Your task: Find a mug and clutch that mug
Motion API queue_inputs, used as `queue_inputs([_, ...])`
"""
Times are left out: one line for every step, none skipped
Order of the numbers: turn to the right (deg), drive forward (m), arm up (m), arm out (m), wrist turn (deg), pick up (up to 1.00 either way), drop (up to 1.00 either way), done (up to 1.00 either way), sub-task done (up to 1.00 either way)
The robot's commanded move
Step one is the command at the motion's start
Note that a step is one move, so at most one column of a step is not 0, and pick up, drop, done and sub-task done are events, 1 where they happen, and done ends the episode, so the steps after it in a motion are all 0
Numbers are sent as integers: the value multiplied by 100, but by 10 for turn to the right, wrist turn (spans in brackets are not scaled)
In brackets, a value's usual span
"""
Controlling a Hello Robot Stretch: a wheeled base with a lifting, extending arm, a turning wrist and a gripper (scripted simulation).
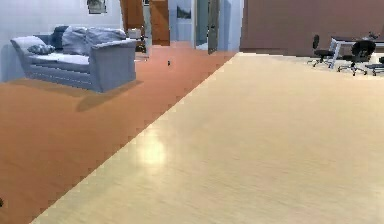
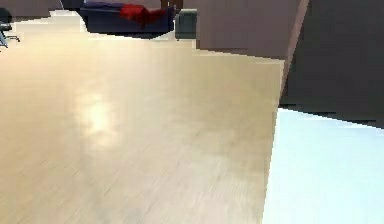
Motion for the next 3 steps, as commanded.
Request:
queue_inputs([0, 100, 0, 0, 0, 0, 0, 0, 0])
queue_inputs([0, 100, 0, 0, 0, 0, 0, 0, 0])
queue_inputs([0, 100, 0, 0, 0, 0, 0, 0, 0])
